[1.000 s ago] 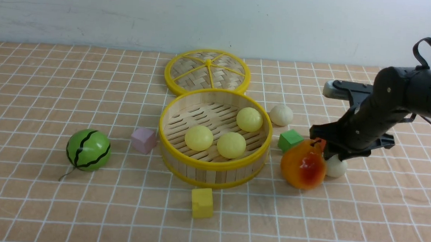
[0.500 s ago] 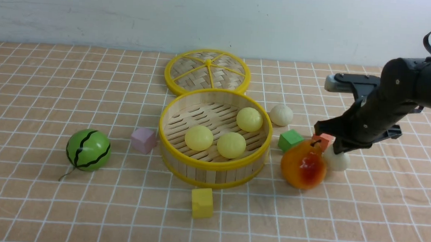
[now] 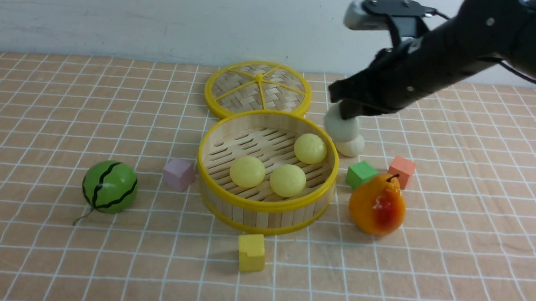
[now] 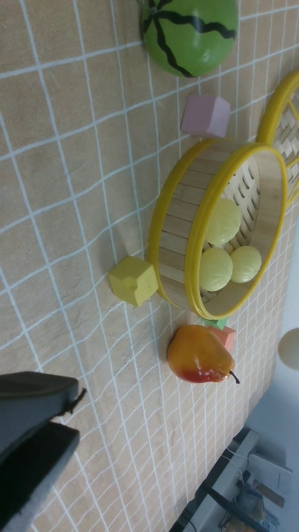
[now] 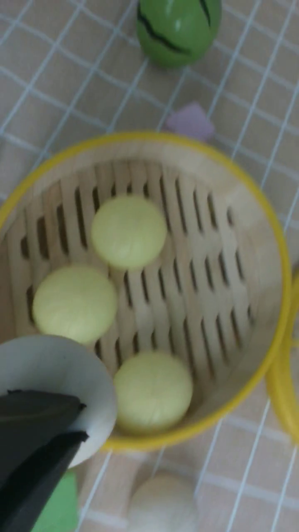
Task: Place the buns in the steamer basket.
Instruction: Use the right arm to put the steamed stuffed bun into the steamer
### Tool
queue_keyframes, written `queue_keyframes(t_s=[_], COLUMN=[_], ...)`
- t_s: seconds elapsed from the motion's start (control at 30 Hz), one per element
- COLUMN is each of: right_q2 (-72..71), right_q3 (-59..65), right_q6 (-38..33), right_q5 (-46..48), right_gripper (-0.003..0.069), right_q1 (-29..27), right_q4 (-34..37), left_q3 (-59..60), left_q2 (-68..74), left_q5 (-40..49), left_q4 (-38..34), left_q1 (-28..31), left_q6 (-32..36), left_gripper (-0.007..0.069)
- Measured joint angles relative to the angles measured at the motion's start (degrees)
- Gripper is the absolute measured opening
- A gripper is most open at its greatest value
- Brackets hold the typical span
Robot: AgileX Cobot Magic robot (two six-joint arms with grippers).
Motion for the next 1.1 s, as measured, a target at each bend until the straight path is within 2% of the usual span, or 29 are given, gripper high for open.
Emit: queue_keyframes(t_s=[0.2, 0.47, 0.8, 0.9, 0.97, 1.0, 1.03, 1.1], right_q2=[10.1, 20.5, 26.2, 27.1, 27.5, 27.5, 27.5, 26.7], right_q3=[-8.1, -18.3, -21.0, -21.0, -21.0, -21.0, -21.0, -21.0], right_q6=[-1.9, -3.3, -3.4, -3.4, -3.4, -3.4, -3.4, -3.4], right_q5=[-3.1, -5.4, -9.0, -10.0, -11.1, -11.2, -11.3, -10.5], right_gripper=[0.0008, 0.0011, 0.0038, 0.0102, 0.0202, 0.0222, 0.0307, 0.0412], right_q1=[4.7, 8.8, 9.3, 9.3, 9.3, 9.3, 9.3, 9.3], right_q4=[4.0, 5.5, 5.6, 6.4, 7.0, 7.0, 7.0, 6.9], left_q3=[0.0, 0.0, 0.0, 0.0, 0.0, 0.0, 0.0, 0.0], left_q2=[0.0, 0.0, 0.0, 0.0, 0.0, 0.0, 0.0, 0.0], left_q5=[0.0, 0.0, 0.0, 0.0, 0.0, 0.0, 0.0, 0.0], left_q4=[0.0, 0.0, 0.0, 0.0, 0.0, 0.0, 0.0, 0.0], left_q1=[0.0, 0.0, 0.0, 0.0, 0.0, 0.0, 0.0, 0.0], left_q6=[0.0, 0.0, 0.0, 0.0, 0.0, 0.0, 0.0, 0.0], left_gripper=[0.0095, 0.0104, 0.011, 0.011, 0.011, 0.011, 0.0113, 0.0115])
